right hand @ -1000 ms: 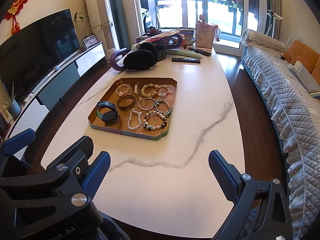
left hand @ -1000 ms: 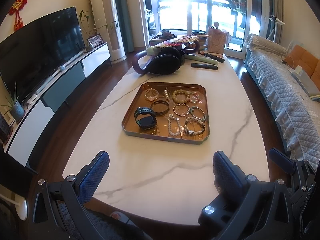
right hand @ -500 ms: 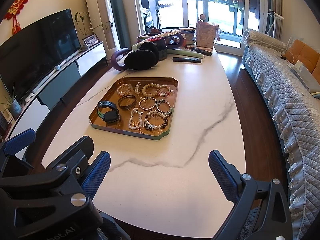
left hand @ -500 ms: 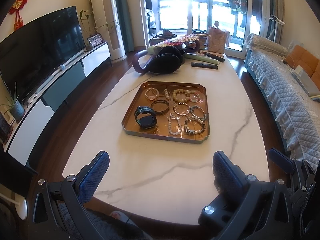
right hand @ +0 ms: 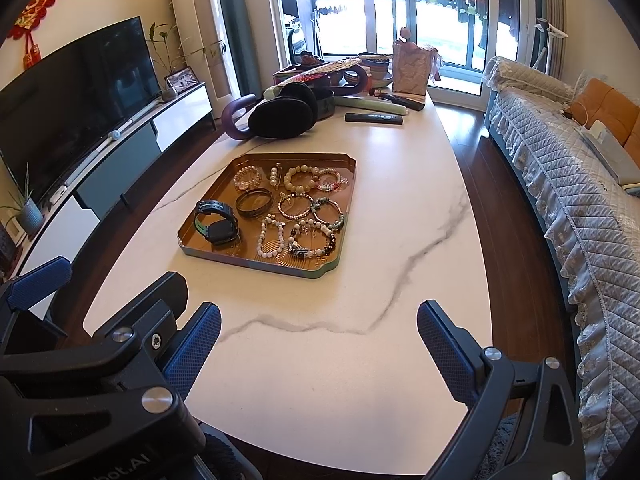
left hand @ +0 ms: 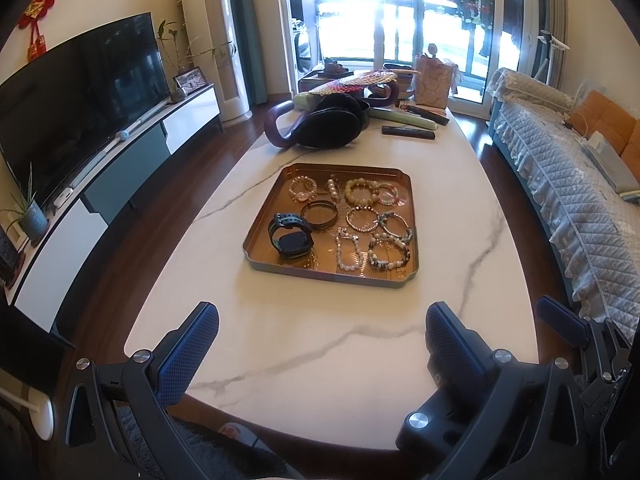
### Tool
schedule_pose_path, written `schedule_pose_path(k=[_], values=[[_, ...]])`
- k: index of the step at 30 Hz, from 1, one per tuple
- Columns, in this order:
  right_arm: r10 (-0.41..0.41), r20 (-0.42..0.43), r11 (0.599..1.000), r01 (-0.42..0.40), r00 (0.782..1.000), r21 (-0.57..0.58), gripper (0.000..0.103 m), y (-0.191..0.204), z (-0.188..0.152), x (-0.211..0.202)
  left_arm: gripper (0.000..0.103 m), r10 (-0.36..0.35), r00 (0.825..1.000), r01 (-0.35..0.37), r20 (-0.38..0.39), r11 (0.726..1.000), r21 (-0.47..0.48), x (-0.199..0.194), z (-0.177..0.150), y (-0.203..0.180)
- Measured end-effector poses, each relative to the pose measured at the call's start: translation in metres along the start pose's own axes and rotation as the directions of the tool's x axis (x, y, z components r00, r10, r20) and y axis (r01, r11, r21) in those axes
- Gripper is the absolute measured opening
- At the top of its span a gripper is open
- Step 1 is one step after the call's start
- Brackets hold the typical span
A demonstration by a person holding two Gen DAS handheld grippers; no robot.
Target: Organize jewelry
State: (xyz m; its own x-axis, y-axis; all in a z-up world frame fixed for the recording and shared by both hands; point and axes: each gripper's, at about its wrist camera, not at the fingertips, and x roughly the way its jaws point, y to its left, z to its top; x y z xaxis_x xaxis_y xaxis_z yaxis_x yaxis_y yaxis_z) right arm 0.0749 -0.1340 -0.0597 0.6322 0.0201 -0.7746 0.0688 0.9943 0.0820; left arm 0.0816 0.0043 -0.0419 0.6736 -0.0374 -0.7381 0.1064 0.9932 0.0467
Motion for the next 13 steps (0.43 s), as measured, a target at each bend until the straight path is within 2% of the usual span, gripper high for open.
schedule_pose_path(k=[13], values=[[-0.001,-0.009,1.000,0.001,1.000,0.001,0.098,-0.0007,-0.0018,0.0009,0.103,-0.003,1.000,0.003,-0.013,1.000,0.005,0.0026,0.0002,0.0015]])
